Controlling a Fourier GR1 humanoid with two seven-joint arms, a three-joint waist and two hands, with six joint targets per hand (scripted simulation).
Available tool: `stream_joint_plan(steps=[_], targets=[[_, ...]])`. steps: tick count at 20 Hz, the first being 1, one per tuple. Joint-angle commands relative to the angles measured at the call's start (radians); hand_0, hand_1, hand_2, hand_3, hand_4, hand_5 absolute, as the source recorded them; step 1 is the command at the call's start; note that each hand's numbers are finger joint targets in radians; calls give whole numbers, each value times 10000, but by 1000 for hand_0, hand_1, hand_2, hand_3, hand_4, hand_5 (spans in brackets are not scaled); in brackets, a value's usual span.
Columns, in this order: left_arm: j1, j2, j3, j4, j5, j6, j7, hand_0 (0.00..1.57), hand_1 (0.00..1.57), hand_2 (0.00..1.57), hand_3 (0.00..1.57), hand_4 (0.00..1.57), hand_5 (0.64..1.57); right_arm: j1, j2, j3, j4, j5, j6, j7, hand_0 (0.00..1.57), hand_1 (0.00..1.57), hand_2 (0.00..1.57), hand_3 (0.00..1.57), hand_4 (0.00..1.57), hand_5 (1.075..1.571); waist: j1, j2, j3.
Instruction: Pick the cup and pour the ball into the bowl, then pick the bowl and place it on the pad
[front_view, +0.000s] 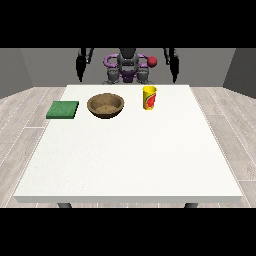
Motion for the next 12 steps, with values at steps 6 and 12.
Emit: stream_joint_plan(steps=[6,12], targets=[[-175,406,96,-1109,177,-143,969,0,0,0,0,0,1557,-227,-495,-158,-1115,-109,98,1012,0,0,0,0,0,1569,-74,-2837,23],[-1208,-34,1130,-2022,1650,202,1878,0,0,0,0,0,1552,215,-1636,-1965,-1325,-2771,2285,638,0,0,0,0,0,1570,-311,-1512,44]])
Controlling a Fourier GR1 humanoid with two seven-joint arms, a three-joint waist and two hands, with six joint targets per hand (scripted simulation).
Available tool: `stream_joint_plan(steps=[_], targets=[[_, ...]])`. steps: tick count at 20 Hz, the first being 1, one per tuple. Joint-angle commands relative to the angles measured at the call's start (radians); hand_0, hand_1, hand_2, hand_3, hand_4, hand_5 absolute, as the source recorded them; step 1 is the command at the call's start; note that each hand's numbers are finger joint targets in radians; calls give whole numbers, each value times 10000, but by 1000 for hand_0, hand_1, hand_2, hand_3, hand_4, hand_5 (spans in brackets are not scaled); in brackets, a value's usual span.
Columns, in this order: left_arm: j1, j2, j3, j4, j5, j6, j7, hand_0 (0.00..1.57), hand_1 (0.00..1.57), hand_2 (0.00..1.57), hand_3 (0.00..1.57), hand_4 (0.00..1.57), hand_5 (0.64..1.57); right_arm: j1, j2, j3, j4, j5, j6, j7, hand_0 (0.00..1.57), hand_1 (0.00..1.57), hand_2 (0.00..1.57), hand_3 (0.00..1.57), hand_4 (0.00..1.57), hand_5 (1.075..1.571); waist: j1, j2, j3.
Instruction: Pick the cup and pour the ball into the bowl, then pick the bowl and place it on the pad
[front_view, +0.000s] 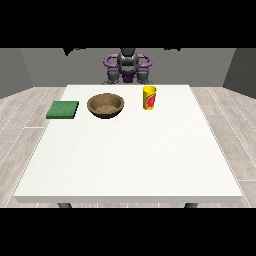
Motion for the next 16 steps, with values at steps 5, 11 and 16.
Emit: stream_joint_plan(steps=[5,11,16], targets=[[-103,91,796,54,572,-504,-1165,0,0,0,0,0,1544,18,-471,-1159,-165,-921,954,-616,0,0,0,0,0,1570,-1,1295,-2],[-809,-142,866,1477,49,-361,-2916,0,0,0,0,0,1529,-200,380,-317,375,13,669,-1867,0,0,0,0,0,1570,-157,2338,-2],[-959,-548,705,3008,-579,-356,-5244,0,0,0,0,0,1526,-1120,-161,-952,1142,-158,999,-2763,0,0,0,0,0,1571,-214,3386,-3]])
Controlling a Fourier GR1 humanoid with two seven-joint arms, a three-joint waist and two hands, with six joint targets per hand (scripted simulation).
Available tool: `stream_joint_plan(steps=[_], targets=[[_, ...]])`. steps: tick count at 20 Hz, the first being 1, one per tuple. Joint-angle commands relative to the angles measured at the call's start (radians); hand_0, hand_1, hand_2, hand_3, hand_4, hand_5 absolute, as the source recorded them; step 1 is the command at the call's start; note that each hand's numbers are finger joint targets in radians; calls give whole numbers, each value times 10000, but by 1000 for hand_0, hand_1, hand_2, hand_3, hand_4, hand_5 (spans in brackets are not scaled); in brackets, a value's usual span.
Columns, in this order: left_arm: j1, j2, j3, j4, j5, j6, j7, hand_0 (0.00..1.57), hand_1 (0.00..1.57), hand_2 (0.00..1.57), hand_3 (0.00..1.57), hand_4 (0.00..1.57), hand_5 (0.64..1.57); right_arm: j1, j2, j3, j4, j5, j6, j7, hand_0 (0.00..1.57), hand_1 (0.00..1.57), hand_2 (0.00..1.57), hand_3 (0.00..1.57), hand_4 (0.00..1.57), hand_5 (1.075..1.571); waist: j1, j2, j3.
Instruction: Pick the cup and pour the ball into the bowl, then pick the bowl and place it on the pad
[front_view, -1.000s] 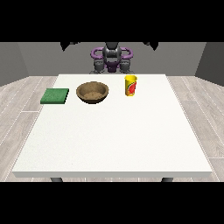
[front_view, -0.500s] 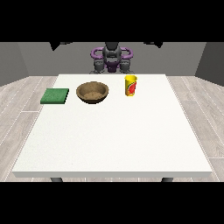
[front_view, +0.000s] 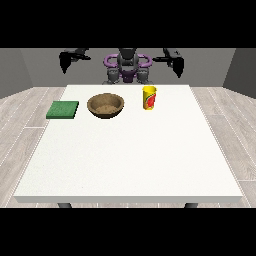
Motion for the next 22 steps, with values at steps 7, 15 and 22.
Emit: stream_joint_plan(steps=[7,15,22], targets=[[-578,-1029,-126,3543,-1003,1016,-3419,0,0,0,0,0,1518,-398,-527,-403,502,-195,630,-424,0,0,0,0,0,1571,-576,689,-3],[-1724,-1002,59,6018,-1102,1527,-5077,0,0,0,0,0,1518,-597,-635,-647,1877,-89,1158,-1765,0,0,0,0,0,1570,-581,1102,-1],[-2736,-558,724,8303,-777,1286,-6534,0,0,0,0,0,1521,-533,-460,-382,1635,77,1168,-1847,0,0,0,0,0,1571,-877,1404,-4]])
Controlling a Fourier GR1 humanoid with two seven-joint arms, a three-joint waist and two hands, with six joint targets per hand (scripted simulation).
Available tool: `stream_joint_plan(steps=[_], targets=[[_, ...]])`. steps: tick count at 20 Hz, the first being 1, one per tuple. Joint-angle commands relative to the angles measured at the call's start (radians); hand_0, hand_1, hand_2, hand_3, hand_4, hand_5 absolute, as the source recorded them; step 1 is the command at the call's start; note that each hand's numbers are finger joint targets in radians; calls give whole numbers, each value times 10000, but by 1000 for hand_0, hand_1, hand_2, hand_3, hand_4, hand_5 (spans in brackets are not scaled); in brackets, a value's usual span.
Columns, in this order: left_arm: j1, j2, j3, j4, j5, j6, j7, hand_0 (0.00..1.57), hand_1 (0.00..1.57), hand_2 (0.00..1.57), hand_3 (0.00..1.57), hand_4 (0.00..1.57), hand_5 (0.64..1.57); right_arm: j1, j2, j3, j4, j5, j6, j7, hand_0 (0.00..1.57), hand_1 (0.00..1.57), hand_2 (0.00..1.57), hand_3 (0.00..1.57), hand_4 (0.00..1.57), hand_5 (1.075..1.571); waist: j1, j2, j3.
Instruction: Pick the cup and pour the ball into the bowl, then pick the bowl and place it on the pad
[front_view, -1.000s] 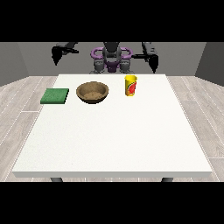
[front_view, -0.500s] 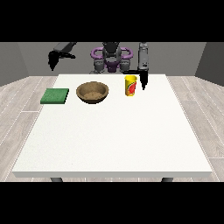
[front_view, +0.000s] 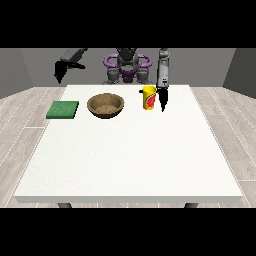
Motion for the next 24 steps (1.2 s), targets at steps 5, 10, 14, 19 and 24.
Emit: stream_joint_plan(steps=[5,10,14,19,24], targets=[[-1223,15,174,1715,8,246,-846,0,0,0,0,0,1527,-588,-472,-393,928,-21,344,-554,0,0,0,0,0,1571,-38,370,3],[-378,-250,-240,1817,-1353,2819,-2222,1286,1286,1571,1571,1403,1268,-678,-644,-327,236,-129,409,-195,0,0,0,0,0,1570,-653,821,-1],[-470,-214,-299,1758,-1468,3364,-1596,1323,1323,1571,1571,1477,1250,-763,-649,-325,222,-291,462,68,0,0,0,0,0,1570,-831,744,0],[-403,-77,-1021,1302,-2160,3618,334,1314,1314,1571,1571,1494,1277,-292,-1313,-845,1345,-709,1138,574,0,0,0,0,0,1569,-365,-1104,14],[-1312,2358,-1770,1188,-3949,3957,2531,1436,1436,1571,1571,1571,1321,-51,-831,-529,1901,-61,583,366,0,0,0,0,0,1569,264,-2047,52]])
